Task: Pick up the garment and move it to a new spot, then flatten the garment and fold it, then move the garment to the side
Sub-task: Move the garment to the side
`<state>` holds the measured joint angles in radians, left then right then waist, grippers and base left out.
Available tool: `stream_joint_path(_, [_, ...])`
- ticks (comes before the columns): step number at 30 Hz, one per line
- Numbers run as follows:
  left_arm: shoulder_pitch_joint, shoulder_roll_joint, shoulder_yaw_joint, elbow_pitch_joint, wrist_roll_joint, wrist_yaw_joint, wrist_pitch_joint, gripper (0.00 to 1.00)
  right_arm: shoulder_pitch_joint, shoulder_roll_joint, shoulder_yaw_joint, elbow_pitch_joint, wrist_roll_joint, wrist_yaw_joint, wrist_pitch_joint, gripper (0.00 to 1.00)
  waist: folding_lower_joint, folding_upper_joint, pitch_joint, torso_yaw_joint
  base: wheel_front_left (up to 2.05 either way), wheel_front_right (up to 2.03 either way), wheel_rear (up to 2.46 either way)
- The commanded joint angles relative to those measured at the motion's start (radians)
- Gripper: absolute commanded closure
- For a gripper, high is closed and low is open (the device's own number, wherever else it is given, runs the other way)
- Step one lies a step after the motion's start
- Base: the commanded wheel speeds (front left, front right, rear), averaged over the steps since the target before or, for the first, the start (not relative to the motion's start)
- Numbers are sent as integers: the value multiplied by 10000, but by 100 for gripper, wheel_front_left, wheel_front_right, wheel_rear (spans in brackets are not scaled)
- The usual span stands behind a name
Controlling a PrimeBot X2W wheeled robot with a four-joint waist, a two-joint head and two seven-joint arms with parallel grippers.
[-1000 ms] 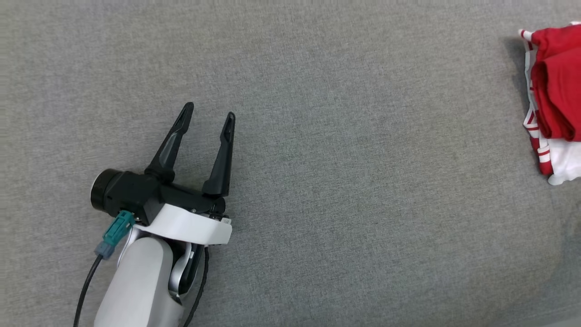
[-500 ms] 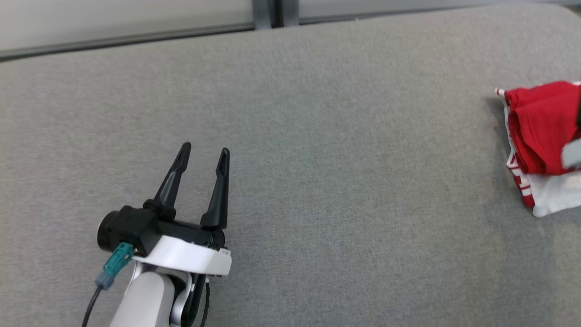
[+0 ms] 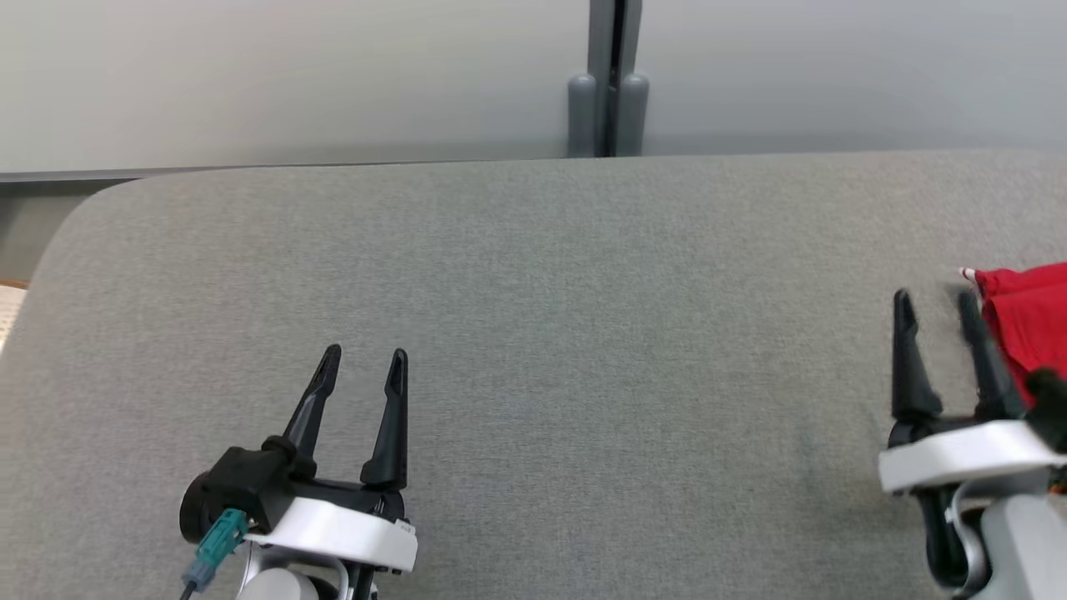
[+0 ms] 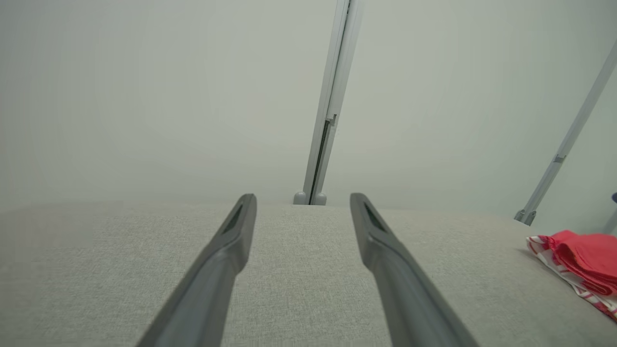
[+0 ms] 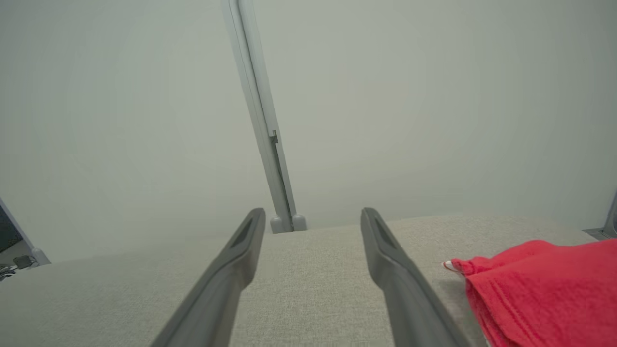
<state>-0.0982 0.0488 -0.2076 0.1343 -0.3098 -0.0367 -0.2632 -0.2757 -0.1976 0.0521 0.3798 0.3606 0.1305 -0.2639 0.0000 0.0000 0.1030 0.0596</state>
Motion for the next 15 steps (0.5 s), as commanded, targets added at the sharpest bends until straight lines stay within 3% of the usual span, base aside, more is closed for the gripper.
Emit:
stream_joint_path(1, [102, 40, 60, 22, 9, 57, -16, 0, 311, 118, -4, -116, -132, 2, -2, 0, 0, 0, -222, 223, 0, 0, 0])
stream_joint_path(8, [401, 35, 145, -66, 224, 215, -16, 0, 1539, 1096, -498, -1032, -896, 0, -2, 0, 0, 0, -470, 429, 0, 0, 0])
stream_joint_path(15, [523, 37, 159, 103, 279, 394, -14, 0, 1945, 1319, -430, -1225, -916, 0, -2, 0, 0, 0, -653, 485, 0, 0, 0])
